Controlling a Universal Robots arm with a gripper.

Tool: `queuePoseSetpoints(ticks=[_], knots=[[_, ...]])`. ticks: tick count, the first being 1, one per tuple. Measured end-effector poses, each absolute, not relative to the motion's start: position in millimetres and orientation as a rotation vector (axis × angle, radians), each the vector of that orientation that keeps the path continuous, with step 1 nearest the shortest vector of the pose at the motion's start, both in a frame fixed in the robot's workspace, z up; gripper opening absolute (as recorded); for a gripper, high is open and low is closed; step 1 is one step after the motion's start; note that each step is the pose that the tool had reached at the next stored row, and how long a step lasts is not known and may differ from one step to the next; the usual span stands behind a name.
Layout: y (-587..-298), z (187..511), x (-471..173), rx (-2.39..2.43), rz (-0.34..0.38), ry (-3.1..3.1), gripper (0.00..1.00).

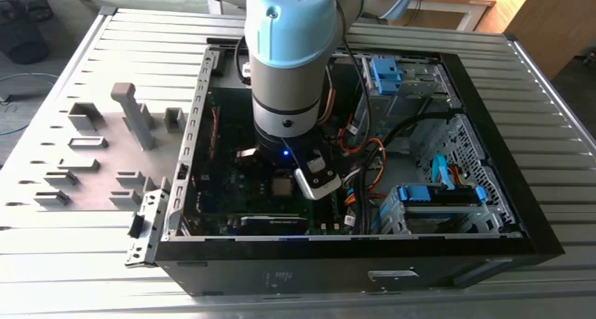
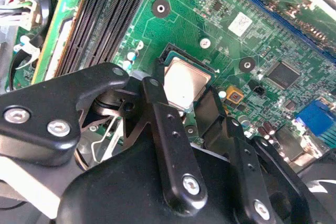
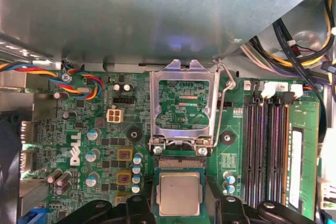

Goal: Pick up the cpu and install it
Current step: 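Pick up the cpu and move it towards the insertion slot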

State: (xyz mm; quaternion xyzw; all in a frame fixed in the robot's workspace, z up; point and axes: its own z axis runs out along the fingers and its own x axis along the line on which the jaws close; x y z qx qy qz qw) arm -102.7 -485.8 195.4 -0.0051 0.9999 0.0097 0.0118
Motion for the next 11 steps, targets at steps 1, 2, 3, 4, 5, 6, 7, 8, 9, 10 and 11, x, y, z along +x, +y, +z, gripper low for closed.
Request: queuePoseSetpoints(ticks=[1,2,3,4,5,6,7,8,9,10,11], knots=[[-485.9,195.0,-102.7,-0.015,0.030,3.118,0.47],[-485.9,195.0,-102.7,-0.014,0.030,3.118,0.47],[-485.9,195.0,-102.7,-0.014,0.030,3.118,0.47],[-485.9,194.9,-102.7,-0.014,0.030,3.118,0.47],[-485.8,194.7,-102.7,-0.013,0.030,3.118,0.47],[-485.8,194.6,-102.7,-0.012,0.030,3.118,0.47],[-485.9,194.5,-102.6,-0.011,0.030,3.118,0.47],[-485.7,194.3,-102.5,-0.009,0.030,3.118,0.47],[-485.6,194.1,-102.5,-0.008,0.030,3.118,0.47],[-485.6,194.0,-102.5,-0.005,0.030,3.118,0.47],[-485.5,194.0,-102.6,-0.002,0.030,3.118,0.47]])
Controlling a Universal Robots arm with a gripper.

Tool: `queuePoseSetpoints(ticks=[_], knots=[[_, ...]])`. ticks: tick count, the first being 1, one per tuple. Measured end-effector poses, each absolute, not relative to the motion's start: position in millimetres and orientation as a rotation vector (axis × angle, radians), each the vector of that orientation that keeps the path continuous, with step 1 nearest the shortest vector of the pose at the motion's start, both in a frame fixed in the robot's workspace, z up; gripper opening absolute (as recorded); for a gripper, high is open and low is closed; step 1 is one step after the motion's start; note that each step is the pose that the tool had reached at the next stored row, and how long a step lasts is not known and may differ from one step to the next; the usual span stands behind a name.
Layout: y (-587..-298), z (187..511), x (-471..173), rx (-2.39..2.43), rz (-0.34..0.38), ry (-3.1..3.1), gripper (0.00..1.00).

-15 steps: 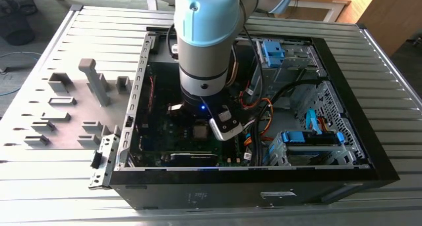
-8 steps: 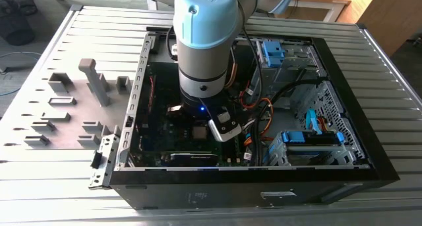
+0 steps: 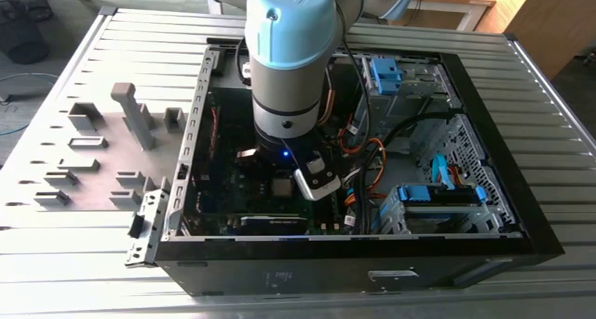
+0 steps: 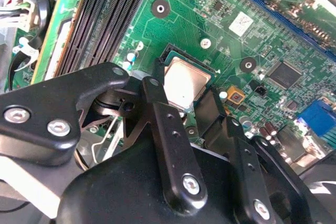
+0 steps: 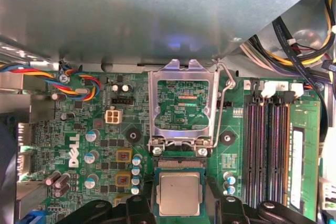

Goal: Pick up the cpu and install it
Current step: 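Pick up the cpu and move it towards the insertion slot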

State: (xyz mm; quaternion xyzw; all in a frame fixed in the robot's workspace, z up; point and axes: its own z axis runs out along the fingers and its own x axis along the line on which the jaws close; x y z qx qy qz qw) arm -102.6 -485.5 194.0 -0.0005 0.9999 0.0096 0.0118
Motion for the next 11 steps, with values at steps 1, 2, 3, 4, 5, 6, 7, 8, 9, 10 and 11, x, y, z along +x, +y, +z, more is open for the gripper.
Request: queuePoseSetpoints(ticks=[1,2,3,4,5,6,7,8,9,10,11], knots=[[-485.5,193.9,-102.6,0.000,0.030,3.118,0.47],[-485.5,193.8,-102.6,0.001,0.030,3.118,0.47],[-485.4,193.7,-102.6,0.001,0.030,3.118,0.47],[-485.1,193.4,-102.5,0.002,0.031,3.118,0.47],[-484.8,193.3,-102.6,0.002,0.031,3.118,0.47],[-484.5,193.2,-102.6,0.002,0.030,3.118,0.47],[-484.3,193.1,-102.6,0.002,0.031,3.118,0.47],[-484.2,193.0,-102.6,0.002,0.030,3.118,0.47],[-484.3,192.9,-102.6,0.005,0.030,3.118,0.47],[-484.2,192.6,-102.6,0.009,0.030,3.118,0.47],[-484.1,192.3,-102.6,0.012,0.030,3.118,0.47]])
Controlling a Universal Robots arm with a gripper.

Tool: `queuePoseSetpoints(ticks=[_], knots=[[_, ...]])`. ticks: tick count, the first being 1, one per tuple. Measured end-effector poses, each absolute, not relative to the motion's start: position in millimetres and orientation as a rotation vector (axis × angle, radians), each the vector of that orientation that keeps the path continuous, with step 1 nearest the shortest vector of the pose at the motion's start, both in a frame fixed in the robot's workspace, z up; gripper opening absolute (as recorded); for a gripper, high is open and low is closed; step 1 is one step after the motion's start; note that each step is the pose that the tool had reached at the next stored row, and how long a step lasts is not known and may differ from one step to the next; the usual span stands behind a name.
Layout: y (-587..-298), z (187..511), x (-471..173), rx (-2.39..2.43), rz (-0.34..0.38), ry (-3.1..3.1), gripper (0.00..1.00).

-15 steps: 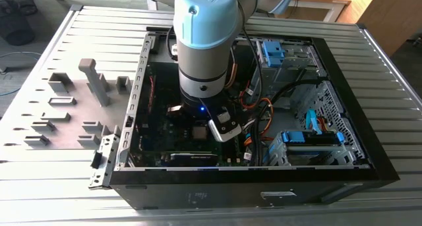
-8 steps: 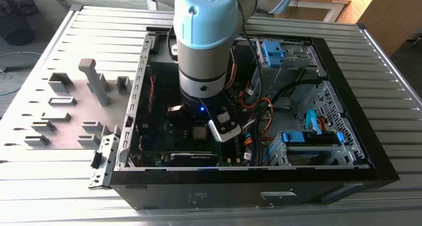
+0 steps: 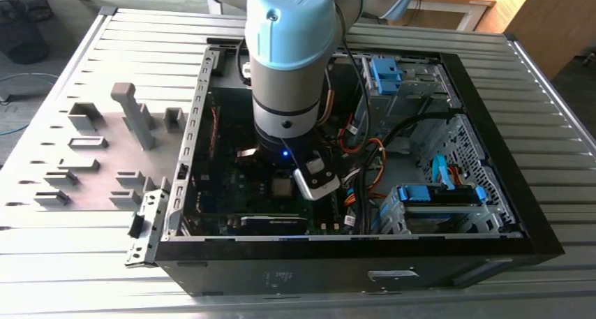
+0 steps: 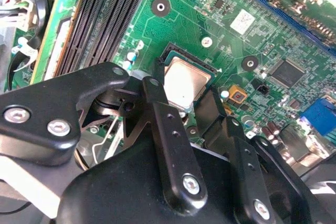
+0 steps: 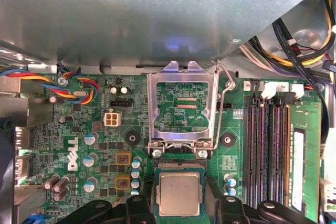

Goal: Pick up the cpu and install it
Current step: 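Pick up the cpu and move it towards the insertion slot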

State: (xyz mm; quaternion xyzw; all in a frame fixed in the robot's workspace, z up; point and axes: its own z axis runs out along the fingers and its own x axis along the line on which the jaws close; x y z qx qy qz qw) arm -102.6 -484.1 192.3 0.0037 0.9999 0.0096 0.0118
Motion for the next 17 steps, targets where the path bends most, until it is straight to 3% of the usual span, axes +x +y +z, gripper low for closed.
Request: queuePoseSetpoints(ticks=[17], knots=[[-484.0,192.3,-102.6,0.019,0.030,3.118,0.47]])
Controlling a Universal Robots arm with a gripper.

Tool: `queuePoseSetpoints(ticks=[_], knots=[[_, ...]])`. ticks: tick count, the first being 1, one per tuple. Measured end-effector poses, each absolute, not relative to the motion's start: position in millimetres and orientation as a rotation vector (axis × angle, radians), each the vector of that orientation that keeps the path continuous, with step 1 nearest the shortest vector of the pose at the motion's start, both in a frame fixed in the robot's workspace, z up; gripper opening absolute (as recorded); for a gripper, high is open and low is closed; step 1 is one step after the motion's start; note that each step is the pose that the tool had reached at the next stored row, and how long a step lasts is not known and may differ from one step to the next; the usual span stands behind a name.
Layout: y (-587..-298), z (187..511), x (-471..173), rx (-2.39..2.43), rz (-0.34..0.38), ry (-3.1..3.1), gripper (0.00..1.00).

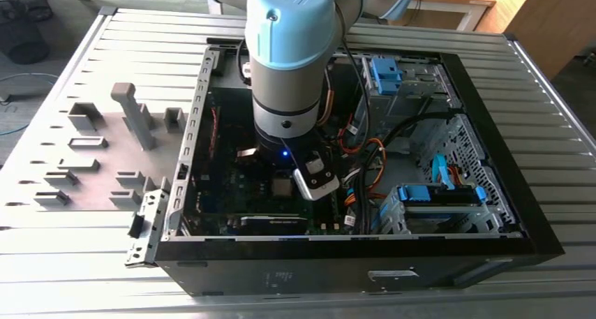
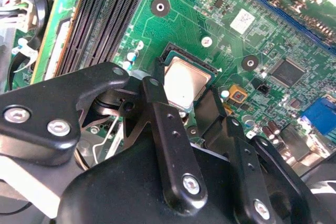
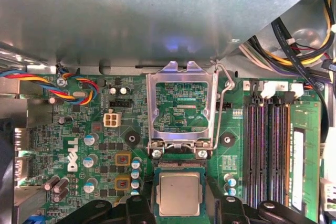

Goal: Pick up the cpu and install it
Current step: 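Pick up the cpu and move it towards the insertion slot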

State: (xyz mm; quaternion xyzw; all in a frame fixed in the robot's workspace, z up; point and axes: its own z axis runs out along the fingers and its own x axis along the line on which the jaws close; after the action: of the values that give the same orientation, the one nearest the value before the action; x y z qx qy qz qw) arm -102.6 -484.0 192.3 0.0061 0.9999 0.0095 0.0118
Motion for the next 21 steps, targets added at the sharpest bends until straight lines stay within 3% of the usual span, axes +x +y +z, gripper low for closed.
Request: queuePoseSetpoints(ticks=[21], knots=[[-483.6,189.6,-102.3,0.019,0.031,3.118,0.47]])
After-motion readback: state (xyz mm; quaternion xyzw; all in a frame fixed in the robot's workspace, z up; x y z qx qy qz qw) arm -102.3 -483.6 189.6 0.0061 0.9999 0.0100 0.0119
